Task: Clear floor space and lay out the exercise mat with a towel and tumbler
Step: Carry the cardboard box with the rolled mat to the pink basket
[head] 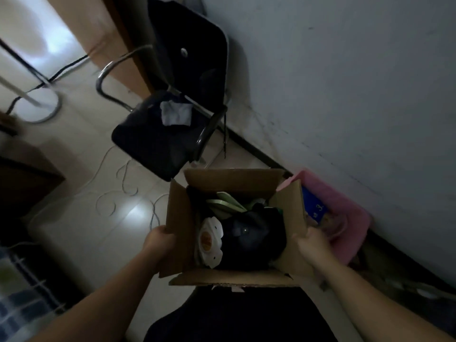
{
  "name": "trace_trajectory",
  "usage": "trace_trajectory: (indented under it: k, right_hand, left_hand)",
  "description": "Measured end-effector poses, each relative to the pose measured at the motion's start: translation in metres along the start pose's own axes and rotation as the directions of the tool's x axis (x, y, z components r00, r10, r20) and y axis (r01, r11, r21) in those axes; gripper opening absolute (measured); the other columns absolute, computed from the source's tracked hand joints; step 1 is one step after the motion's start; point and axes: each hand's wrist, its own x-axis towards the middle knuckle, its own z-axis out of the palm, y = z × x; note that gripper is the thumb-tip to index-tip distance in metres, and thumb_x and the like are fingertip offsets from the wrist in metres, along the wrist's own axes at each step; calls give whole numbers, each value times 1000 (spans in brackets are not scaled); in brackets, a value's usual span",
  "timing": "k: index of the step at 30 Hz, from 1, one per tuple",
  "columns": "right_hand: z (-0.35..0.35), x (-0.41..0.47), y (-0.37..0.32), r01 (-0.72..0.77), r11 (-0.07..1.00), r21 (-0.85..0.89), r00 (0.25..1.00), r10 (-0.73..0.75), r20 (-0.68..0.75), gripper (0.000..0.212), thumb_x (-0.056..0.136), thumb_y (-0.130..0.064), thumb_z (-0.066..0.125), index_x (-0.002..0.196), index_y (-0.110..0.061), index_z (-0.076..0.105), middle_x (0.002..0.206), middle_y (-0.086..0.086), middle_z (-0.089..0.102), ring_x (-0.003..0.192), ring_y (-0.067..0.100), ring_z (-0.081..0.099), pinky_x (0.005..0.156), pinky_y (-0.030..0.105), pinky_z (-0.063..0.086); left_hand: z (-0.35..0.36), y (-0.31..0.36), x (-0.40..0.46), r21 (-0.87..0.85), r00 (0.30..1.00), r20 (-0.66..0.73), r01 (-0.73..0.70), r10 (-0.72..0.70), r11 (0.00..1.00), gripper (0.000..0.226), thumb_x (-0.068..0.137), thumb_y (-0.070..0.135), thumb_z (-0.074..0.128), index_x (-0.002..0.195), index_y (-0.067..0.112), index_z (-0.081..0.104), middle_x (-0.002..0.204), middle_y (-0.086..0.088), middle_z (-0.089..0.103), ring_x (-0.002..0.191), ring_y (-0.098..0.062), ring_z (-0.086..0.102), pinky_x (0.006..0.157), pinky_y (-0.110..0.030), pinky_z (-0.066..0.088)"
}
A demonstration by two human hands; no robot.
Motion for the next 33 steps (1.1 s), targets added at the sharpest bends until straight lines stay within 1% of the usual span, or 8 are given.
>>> trace_trajectory:
  k: [3,8,11,15,22,25,27,33]
  right_hand:
    - [7,15,-13,-47,997,62,999,46,19,18,90,-24,56,96,-8,63,90,10,66,84,27,64,76,36,53]
    - [8,53,-14,-115,983,144,993,119,-19,7,90,-15,52,88,-12,58,78,6,63,69,19,60,56,26,42]
    - [10,81,-9,-227,951,210,973,229,13,13,92,-17,52,79,-15,55,76,8,62,68,21,59,61,31,43]
    - [11,117,-16,-280,929,243,959,283,22,21,91,-21,48,77,-10,60,75,15,63,69,28,60,59,32,39]
    - [40,186,-36,-298,890,346,945,327,-28,20,85,-17,49,66,-15,54,65,8,60,59,24,57,53,29,36]
    - [70,233,-38,-317,862,396,930,365,-50,21,84,-17,49,65,-11,55,66,10,63,60,25,59,52,29,36]
    - [90,266,-36,-326,854,406,923,379,-58,23,86,-16,48,64,-11,51,66,8,61,58,22,56,51,28,33]
    - [141,375,-23,-364,836,411,900,429,-76,13,86,-9,45,85,-3,57,85,15,61,77,30,58,64,33,40]
  left_hand:
    - [-6,43,30,200,997,2,-75,76,977,10,81,11,55,88,17,59,72,-1,62,69,-21,62,64,-32,52]
    - [15,115,68,371,989,62,-146,133,917,11,82,15,52,90,20,57,73,5,58,69,-14,57,61,-28,44]
    - [34,150,85,415,983,86,-183,162,891,6,86,20,55,83,25,54,75,6,58,66,-7,51,62,-25,38]
    - [58,194,114,378,984,92,-177,153,909,21,86,19,55,67,26,55,72,3,61,73,-18,59,67,-31,46]
    - [102,226,202,426,994,49,-112,101,898,13,83,19,51,73,22,59,75,-4,67,73,-26,64,64,-33,52]
    - [131,231,263,541,988,11,-135,153,830,15,88,15,50,95,12,62,77,-5,62,79,-30,61,62,-31,43]
    - [155,238,301,643,986,22,-142,167,752,30,90,12,47,116,3,59,102,-19,65,97,-37,61,78,-36,48]
    - [210,253,413,640,978,82,-201,194,742,28,86,12,45,107,8,63,101,-22,67,95,-41,62,83,-43,50]
